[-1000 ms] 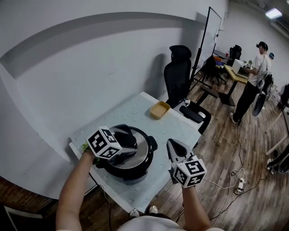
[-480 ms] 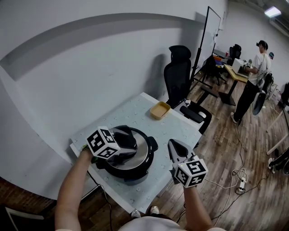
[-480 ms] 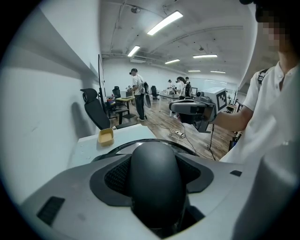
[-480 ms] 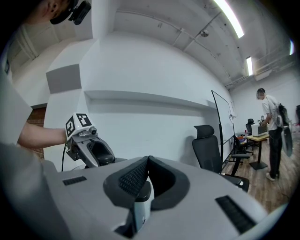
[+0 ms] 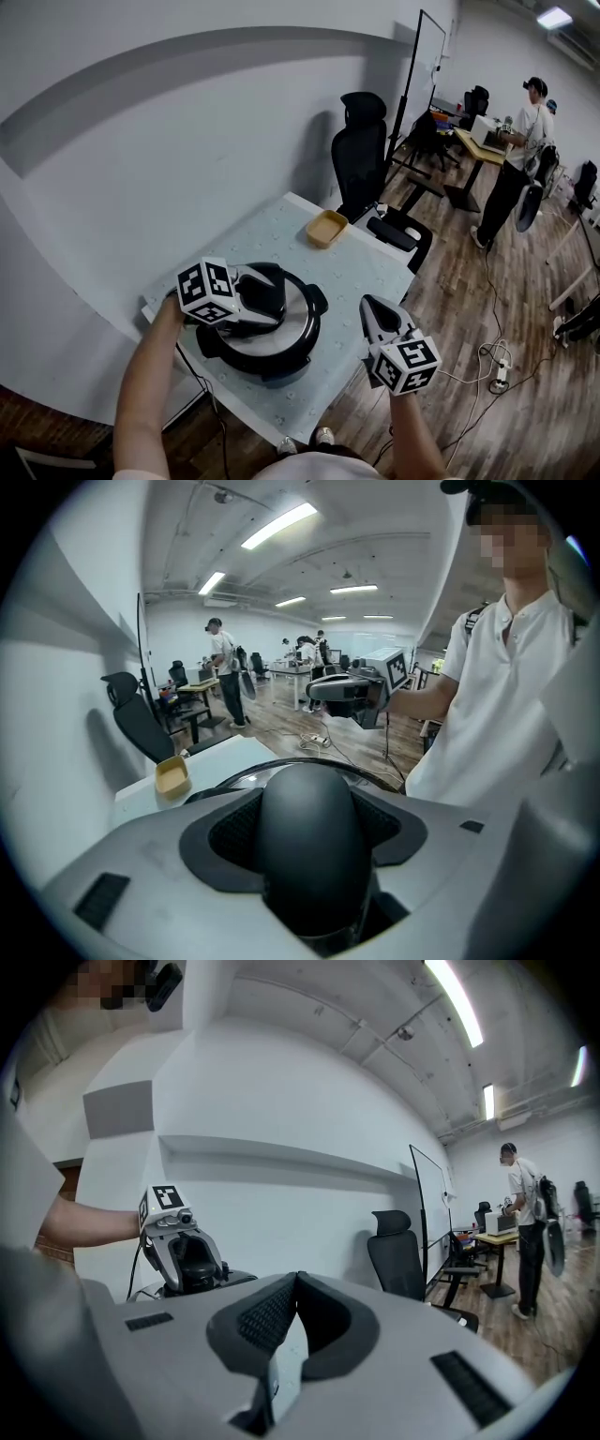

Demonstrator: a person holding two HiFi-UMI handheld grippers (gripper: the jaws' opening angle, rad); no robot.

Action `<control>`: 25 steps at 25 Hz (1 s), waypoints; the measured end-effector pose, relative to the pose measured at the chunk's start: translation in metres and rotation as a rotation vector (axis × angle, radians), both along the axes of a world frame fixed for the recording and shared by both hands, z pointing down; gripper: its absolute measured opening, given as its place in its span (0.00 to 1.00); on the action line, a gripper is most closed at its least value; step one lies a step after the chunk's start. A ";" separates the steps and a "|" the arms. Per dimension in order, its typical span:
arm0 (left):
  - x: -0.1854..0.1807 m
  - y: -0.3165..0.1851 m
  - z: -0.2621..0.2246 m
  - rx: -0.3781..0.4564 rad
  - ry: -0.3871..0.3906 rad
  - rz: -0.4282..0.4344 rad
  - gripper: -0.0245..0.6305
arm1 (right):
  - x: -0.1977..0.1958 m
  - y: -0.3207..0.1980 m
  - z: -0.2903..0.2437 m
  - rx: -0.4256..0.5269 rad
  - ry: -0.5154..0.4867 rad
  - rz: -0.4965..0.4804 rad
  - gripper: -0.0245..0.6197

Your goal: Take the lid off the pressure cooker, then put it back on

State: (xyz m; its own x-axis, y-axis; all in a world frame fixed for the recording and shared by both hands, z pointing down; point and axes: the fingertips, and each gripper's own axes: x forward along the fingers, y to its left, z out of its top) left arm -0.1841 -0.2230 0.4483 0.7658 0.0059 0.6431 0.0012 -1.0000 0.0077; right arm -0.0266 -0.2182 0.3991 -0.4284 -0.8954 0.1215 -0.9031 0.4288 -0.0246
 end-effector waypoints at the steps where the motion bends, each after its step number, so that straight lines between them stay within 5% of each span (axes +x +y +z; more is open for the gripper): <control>1: 0.000 0.001 0.000 0.001 0.001 0.026 0.46 | 0.002 0.001 0.001 -0.002 0.002 0.010 0.04; 8: -0.001 0.010 -0.002 -0.008 0.004 0.149 0.46 | 0.006 0.012 0.004 -0.016 0.020 0.057 0.04; 25: -0.004 0.001 -0.011 -0.016 0.026 0.067 0.46 | -0.005 0.025 -0.001 0.003 0.028 0.086 0.04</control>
